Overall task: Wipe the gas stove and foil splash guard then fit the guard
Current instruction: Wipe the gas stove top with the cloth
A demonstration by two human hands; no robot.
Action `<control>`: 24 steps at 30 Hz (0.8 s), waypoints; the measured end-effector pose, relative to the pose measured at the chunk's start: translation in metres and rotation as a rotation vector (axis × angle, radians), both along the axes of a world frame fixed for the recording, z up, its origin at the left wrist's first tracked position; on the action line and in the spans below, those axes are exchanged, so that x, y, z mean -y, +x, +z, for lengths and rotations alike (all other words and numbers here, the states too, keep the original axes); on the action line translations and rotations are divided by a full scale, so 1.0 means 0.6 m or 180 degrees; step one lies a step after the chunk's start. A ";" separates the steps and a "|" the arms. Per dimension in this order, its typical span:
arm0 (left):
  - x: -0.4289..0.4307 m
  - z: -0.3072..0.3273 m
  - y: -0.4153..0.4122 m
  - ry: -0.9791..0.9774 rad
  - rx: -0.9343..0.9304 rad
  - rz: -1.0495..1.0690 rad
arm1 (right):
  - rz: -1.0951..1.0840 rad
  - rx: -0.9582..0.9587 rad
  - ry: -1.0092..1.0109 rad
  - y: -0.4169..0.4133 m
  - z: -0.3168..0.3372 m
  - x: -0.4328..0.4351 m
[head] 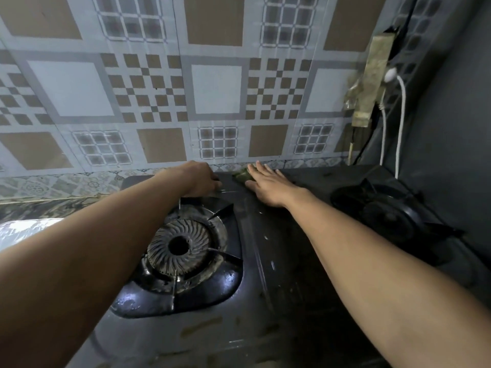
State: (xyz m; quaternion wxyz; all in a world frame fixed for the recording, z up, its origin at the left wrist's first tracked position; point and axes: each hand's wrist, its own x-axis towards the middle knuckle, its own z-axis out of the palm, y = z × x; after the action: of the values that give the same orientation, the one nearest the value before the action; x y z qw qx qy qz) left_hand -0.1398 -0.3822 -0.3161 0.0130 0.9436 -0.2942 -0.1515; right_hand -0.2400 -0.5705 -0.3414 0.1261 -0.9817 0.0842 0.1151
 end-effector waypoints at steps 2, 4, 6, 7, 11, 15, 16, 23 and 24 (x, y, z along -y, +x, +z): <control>0.013 0.000 -0.005 0.0132 0.0005 -0.0114 | -0.0011 0.0002 0.0012 -0.004 -0.003 0.009; 0.026 0.001 -0.007 0.0201 0.0031 -0.0168 | -0.0034 -0.0008 0.0017 -0.009 -0.002 0.021; 0.040 0.002 -0.014 0.0210 0.0029 -0.0130 | -0.0070 -0.0046 -0.0004 -0.013 0.000 0.033; 0.048 0.001 -0.015 0.0237 0.0037 -0.0166 | -0.0087 -0.0073 -0.0015 -0.014 0.001 0.039; 0.085 0.002 -0.024 0.0417 0.0119 -0.0370 | -0.0142 -0.0190 0.0007 -0.022 0.009 0.065; 0.134 0.002 -0.042 0.0427 0.0092 -0.0387 | -0.0194 -0.0325 -0.0005 -0.030 0.016 0.106; 0.147 0.000 -0.048 0.0422 0.0091 -0.0360 | -0.0221 -0.0366 -0.0032 -0.033 0.018 0.118; 0.225 -0.012 -0.086 0.0227 0.0193 -0.0171 | -0.0327 -0.0641 -0.0144 -0.038 0.031 0.191; 0.236 -0.013 -0.089 0.0201 0.0200 -0.0140 | -0.0305 -0.0649 -0.0157 -0.036 0.029 0.201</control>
State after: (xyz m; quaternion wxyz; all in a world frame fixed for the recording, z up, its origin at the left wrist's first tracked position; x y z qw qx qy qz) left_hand -0.1933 -0.5238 -0.3236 -0.0293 0.9411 -0.3101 -0.1312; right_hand -0.2615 -0.6909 -0.3241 0.0981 -0.9626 0.1461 0.2061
